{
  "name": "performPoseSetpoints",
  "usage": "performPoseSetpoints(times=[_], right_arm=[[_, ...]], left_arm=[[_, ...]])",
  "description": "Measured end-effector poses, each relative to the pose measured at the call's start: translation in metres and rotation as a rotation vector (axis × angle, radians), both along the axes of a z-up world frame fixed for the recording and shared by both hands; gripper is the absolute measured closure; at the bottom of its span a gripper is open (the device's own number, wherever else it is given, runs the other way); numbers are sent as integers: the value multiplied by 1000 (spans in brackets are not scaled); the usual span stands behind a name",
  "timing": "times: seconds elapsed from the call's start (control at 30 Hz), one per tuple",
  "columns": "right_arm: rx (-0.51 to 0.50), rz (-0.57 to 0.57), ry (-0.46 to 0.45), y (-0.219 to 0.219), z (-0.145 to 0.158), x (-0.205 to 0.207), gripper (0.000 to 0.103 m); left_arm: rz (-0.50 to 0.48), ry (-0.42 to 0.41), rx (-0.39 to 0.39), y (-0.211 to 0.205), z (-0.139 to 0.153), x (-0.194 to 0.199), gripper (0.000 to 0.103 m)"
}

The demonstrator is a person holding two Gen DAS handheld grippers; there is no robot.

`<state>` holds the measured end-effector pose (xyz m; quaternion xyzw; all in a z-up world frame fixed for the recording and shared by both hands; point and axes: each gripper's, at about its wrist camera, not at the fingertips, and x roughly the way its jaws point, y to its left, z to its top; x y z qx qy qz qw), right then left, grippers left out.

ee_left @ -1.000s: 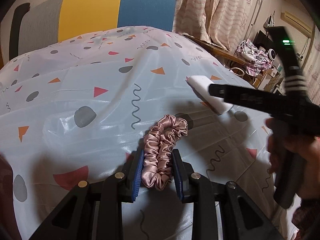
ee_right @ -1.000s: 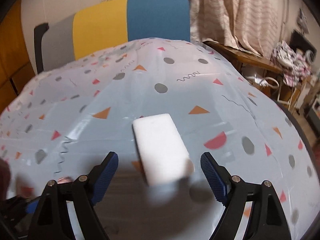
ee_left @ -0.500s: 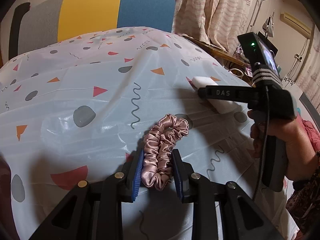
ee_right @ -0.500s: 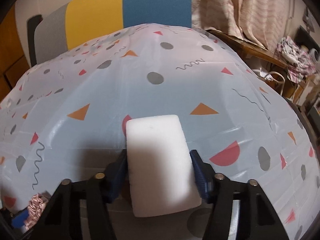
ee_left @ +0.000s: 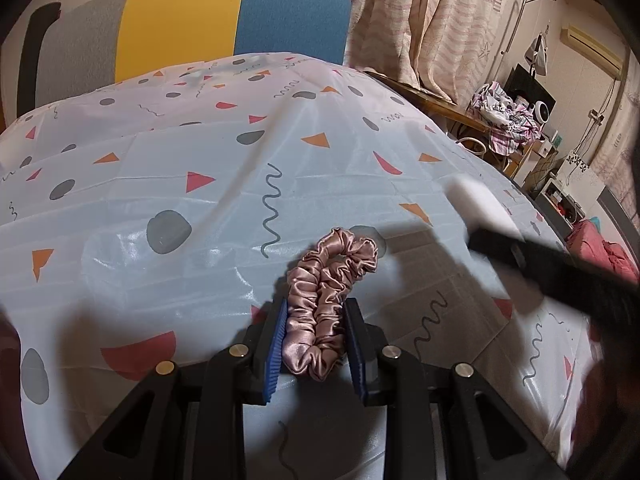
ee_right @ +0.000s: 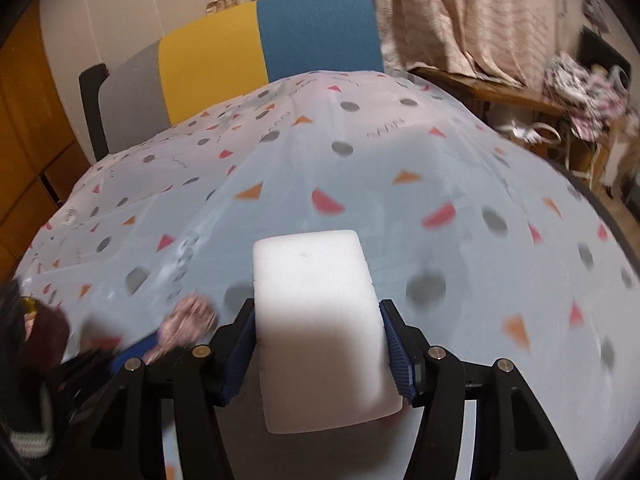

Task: Organize soft objects
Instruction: 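Carry the pink scrunchie into the tray and open the left tool while the right tool holds the foam block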

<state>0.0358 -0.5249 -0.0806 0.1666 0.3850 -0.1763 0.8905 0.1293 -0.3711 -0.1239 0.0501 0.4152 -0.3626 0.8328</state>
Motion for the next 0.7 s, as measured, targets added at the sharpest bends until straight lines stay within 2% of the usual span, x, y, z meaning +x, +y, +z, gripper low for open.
performPoseSetpoints(times=[0.23, 0.33, 0.5, 0.6, 0.7], right_arm=[[17, -39, -63, 57, -5, -46, 43], [-31, -72, -78, 71, -11, -55, 43], [-77, -101, -94, 74, -10, -61, 43], [-84, -101, -80, 74, -15, -58, 43], [-81, -101, -69, 72, -17, -57, 43]], left_arm=[[-1, 15, -13, 2, 0, 2, 76], [0, 33, -31, 5, 1, 4, 76], [36, 53, -37, 17, 7, 4, 76], [60, 63, -66, 33, 16, -4, 76], [48, 20, -70, 43, 30, -21, 76]])
